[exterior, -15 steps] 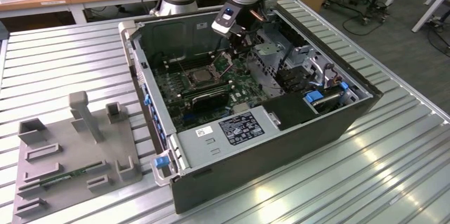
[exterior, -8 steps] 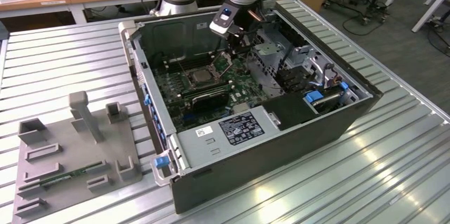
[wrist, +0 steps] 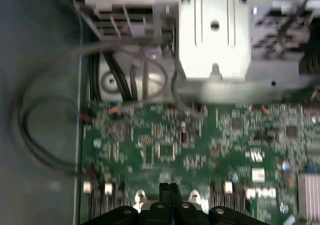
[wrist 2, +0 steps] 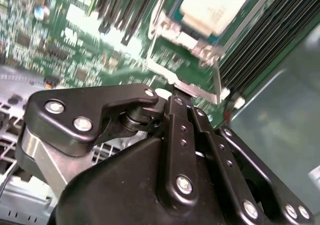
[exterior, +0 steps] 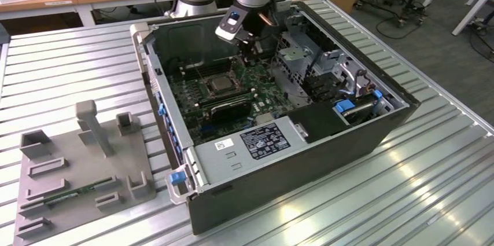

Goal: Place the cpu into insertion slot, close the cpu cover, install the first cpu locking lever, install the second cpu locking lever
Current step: 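Close the cpu cover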

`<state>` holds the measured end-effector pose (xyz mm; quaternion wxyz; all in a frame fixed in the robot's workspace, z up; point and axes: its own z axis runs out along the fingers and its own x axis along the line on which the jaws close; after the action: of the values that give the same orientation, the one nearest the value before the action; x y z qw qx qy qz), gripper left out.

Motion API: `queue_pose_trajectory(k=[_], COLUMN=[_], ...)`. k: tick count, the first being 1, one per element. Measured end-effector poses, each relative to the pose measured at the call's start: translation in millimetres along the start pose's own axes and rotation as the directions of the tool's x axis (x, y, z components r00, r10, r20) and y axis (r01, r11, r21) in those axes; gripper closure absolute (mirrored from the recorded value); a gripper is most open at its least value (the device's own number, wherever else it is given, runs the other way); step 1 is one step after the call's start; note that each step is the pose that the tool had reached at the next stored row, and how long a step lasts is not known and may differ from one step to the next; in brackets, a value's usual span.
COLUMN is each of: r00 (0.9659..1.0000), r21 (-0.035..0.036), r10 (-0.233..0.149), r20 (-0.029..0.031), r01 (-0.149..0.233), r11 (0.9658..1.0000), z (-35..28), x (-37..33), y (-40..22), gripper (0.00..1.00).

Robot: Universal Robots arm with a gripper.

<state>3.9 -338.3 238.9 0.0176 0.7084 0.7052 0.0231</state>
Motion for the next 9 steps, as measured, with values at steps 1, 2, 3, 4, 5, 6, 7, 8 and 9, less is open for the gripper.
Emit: queue_pose_trajectory(k=[1,2,3,4,5,6,7,8,9], r00=[1.0,1.0,1.0,1.0,1.0,1.0,1.0,1.0,1.0], r21=[-0.0009,-0.0018,-0.0025,-0.0032,-0.0036,-0.0038,-0.0038,-0.0038,-0.0037], r10=[0.0,0.0,0.0,0.0,0.0,0.0,0.0,0.0,0.0], r20=[0.0,-0.0001,0.0,0.0,0.0,-0.0001,0.0,0.0,0.0], r01=[0.0,0.0,0.0,0.0,0.0,0.0,0.0,0.0,0.0], r11=[1.0,1.0,1.0,1.0,1.0,1.0,1.0,1.0,1.0], z=[0.0,0.1,0.2,0.3,0.5,0.8,1.0,1.1,1.1], x=[0.0,0.0,-0.1,-0.1,-0.1,-0.1,-0.1,-0.1,-0.1], y=[-4.5,-9.0,-13.5,-17.9,-22.2,-25.5,-28.1,-29.1,-29.2], gripper=[0.89,0.89,0.89,0.89,0.89,0.89,0.89,0.89,0.89])
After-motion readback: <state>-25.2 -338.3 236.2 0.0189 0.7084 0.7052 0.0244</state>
